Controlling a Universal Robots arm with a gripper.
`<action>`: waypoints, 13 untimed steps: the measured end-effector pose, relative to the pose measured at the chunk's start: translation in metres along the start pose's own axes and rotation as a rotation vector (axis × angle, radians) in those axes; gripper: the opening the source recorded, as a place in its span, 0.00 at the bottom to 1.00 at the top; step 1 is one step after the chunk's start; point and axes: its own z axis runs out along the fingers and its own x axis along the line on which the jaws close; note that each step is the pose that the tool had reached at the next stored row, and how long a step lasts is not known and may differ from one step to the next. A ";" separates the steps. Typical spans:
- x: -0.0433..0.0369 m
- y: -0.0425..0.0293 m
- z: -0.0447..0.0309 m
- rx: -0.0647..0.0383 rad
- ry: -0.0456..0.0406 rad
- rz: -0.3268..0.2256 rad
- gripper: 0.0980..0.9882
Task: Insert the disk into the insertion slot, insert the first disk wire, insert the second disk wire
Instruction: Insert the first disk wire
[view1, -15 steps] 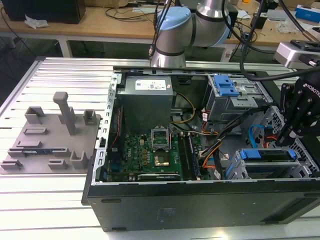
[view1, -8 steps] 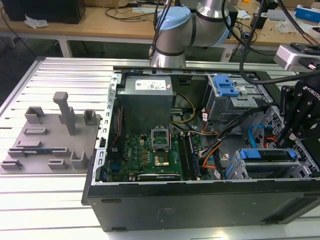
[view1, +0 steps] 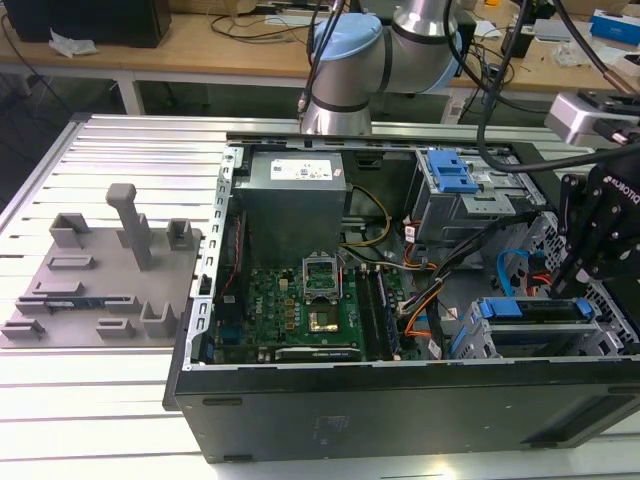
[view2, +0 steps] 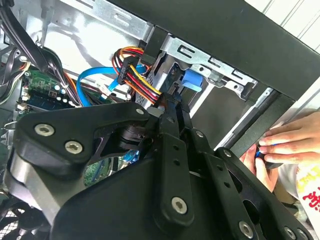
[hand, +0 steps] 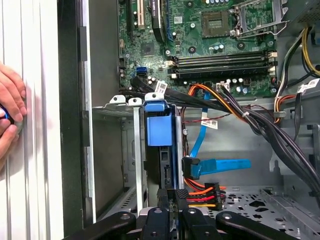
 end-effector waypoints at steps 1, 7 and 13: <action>-0.0001 -0.0001 0.0003 0.000 -0.0002 0.003 0.07; -0.0002 -0.0006 0.0009 -0.003 -0.0011 0.023 0.07; -0.0003 -0.0013 0.0008 -0.005 0.0051 0.036 0.07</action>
